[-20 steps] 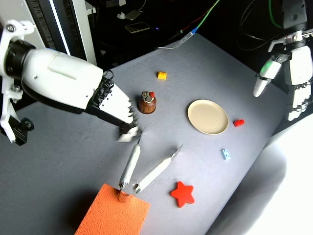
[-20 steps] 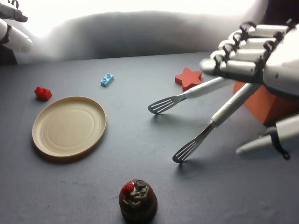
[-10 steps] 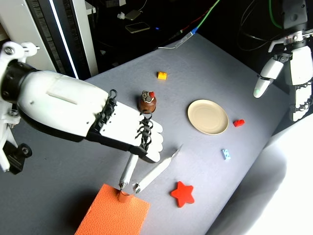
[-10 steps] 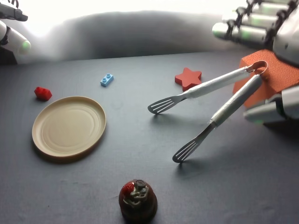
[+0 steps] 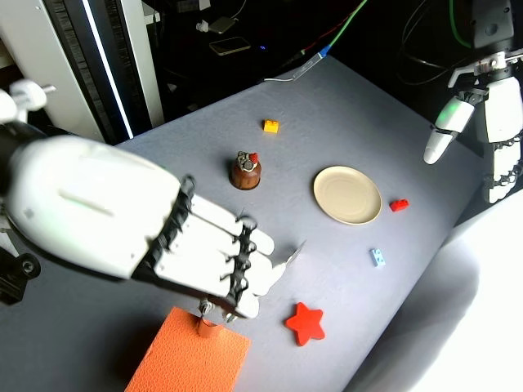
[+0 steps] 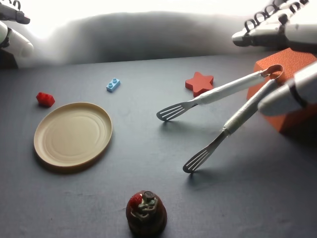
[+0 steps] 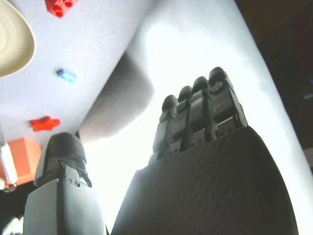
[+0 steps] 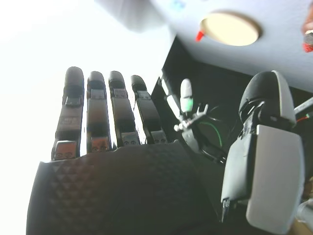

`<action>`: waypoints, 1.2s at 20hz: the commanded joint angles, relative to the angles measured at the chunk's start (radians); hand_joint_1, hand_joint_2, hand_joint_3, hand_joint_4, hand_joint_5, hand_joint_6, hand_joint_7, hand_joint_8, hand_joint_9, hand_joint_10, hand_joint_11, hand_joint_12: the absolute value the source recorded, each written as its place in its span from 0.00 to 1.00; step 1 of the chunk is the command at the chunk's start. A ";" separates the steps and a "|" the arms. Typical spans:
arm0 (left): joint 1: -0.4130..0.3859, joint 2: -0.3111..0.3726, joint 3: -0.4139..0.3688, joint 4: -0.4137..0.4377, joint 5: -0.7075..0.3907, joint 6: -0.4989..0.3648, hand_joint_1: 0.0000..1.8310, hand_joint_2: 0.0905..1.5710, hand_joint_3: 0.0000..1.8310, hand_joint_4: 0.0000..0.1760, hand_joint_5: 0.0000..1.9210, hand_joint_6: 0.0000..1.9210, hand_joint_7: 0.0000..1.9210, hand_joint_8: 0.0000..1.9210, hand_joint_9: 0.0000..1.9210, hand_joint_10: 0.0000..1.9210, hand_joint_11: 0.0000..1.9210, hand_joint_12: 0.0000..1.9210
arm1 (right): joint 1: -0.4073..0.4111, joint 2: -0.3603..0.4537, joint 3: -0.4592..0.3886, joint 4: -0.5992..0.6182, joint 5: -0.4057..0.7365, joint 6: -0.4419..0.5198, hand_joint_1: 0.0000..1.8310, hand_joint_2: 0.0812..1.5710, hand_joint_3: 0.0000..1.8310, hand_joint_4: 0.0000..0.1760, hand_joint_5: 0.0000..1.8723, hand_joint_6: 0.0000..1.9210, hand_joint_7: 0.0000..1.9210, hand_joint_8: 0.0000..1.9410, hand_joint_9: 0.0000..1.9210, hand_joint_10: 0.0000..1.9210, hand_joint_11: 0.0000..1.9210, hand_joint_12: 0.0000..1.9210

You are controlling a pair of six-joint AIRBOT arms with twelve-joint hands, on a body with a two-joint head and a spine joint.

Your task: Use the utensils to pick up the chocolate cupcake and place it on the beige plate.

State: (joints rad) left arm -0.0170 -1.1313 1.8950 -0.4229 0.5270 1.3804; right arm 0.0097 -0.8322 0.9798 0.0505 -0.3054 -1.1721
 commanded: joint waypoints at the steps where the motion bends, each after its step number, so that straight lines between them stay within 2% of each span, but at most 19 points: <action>1: -0.012 0.010 0.011 -0.012 -0.077 0.008 0.19 0.66 0.00 0.00 0.04 0.00 0.02 0.00 0.02 0.00 0.00 0.00 | 0.017 -0.005 0.010 -0.038 0.040 0.046 0.20 0.53 0.00 0.00 0.06 0.00 0.06 0.00 0.06 0.00 0.00 0.25; 2: -0.012 0.007 0.015 -0.012 -0.077 0.020 0.19 0.66 0.00 0.00 0.04 0.00 0.03 0.01 0.02 0.01 0.00 0.00 | 0.030 -0.041 0.024 -0.262 0.000 0.223 0.21 0.55 0.00 0.00 0.04 0.00 0.04 0.00 0.04 0.00 0.00 0.19; 3: -0.012 0.003 0.018 -0.012 -0.077 0.026 0.20 0.65 0.00 0.00 0.05 0.00 0.04 0.00 0.04 0.00 0.01 0.01 | 0.044 -0.073 0.031 -0.410 -0.068 0.339 0.25 0.55 0.00 0.00 0.04 0.00 0.03 0.00 0.03 0.00 0.00 0.15; 4: -0.012 0.001 0.020 -0.012 -0.077 0.027 0.18 0.65 0.00 0.00 0.05 0.00 0.04 0.00 0.03 0.00 0.01 0.01 | 0.048 -0.100 0.039 -0.477 -0.108 0.397 0.25 0.55 0.00 0.00 0.04 0.00 0.04 0.00 0.03 0.00 0.00 0.17; 5: -0.012 0.000 0.020 -0.012 -0.077 0.027 0.17 0.66 0.00 0.00 0.04 0.00 0.03 0.00 0.03 0.00 0.00 0.00 | 0.046 -0.118 0.046 -0.493 -0.116 0.415 0.25 0.54 0.00 0.00 0.04 0.00 0.05 0.00 0.04 0.00 0.00 0.21; 10: -0.012 -0.001 0.022 -0.012 -0.077 0.031 0.17 0.66 0.00 0.00 0.04 0.00 0.03 0.00 0.03 0.00 0.00 0.00 | 0.040 -0.197 0.074 -0.493 -0.114 0.431 0.25 0.54 0.00 0.00 0.05 0.00 0.05 0.00 0.05 0.00 0.00 0.23; 11: -0.012 -0.001 0.022 -0.012 -0.077 0.030 0.19 0.66 0.00 0.00 0.04 0.00 0.03 0.00 0.03 0.00 0.01 0.01 | 0.031 -0.217 0.080 -0.493 -0.117 0.431 0.26 0.55 0.00 0.00 0.01 0.00 0.02 0.00 0.02 0.00 0.00 0.16; 12: -0.012 -0.001 0.021 -0.012 -0.077 0.030 0.18 0.66 0.00 0.00 0.04 0.00 0.04 0.00 0.03 0.00 0.02 0.01 | 0.024 -0.234 0.092 -0.492 -0.126 0.441 0.28 0.57 0.00 0.00 0.02 0.00 0.02 0.00 0.01 0.00 0.00 0.14; 14: -0.012 -0.001 0.021 -0.012 -0.078 0.029 0.19 0.66 0.00 0.00 0.04 0.00 0.04 0.00 0.04 0.00 0.02 0.01 | 0.009 -0.267 0.117 -0.492 -0.141 0.483 0.29 0.57 0.00 0.00 0.02 0.00 0.02 0.00 0.01 0.00 0.00 0.14; 16: -0.012 -0.001 0.021 -0.012 -0.078 0.030 0.18 0.66 0.00 0.00 0.03 0.00 0.02 0.00 0.02 0.00 0.00 0.00 | -0.002 -0.286 0.122 -0.492 -0.140 0.484 0.32 0.57 0.00 0.00 0.02 0.00 0.02 0.00 0.01 0.00 0.00 0.15; 19: -0.012 -0.002 0.021 -0.012 -0.078 0.029 0.19 0.66 0.00 0.00 0.03 0.00 0.03 0.00 0.03 0.00 0.00 0.01 | -0.026 -0.309 0.138 -0.492 -0.140 0.484 0.33 0.61 0.01 0.00 0.00 0.00 0.00 0.00 0.00 0.00 0.00 0.06; 20: -0.012 -0.002 0.021 -0.012 -0.078 0.029 0.19 0.66 0.00 0.00 0.03 0.00 0.02 0.00 0.02 0.00 0.00 0.01 | -0.035 -0.316 0.147 -0.492 -0.140 0.484 0.30 0.63 0.01 0.00 0.00 0.00 0.00 0.00 0.00 0.00 0.00 0.02; 22: -0.012 -0.001 0.021 -0.012 -0.078 0.029 0.20 0.66 0.00 0.00 0.04 0.00 0.02 0.00 0.02 0.00 0.00 0.01 | -0.053 -0.327 0.166 -0.492 -0.139 0.483 0.35 0.63 0.00 0.00 0.00 0.00 0.00 0.00 0.00 0.00 0.00 0.00; 24: -0.012 -0.001 0.021 -0.012 -0.078 0.029 0.20 0.65 0.00 0.00 0.03 0.00 0.02 0.00 0.02 0.00 0.00 0.01 | -0.063 -0.333 0.175 -0.492 -0.137 0.482 0.35 0.63 0.00 0.00 0.00 0.00 0.00 0.00 0.00 0.00 0.00 0.00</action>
State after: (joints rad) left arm -0.0170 -1.1427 1.9091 -0.4206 0.5304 1.4097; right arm -0.0578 -1.1683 1.1542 -0.4221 -0.5186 -0.6910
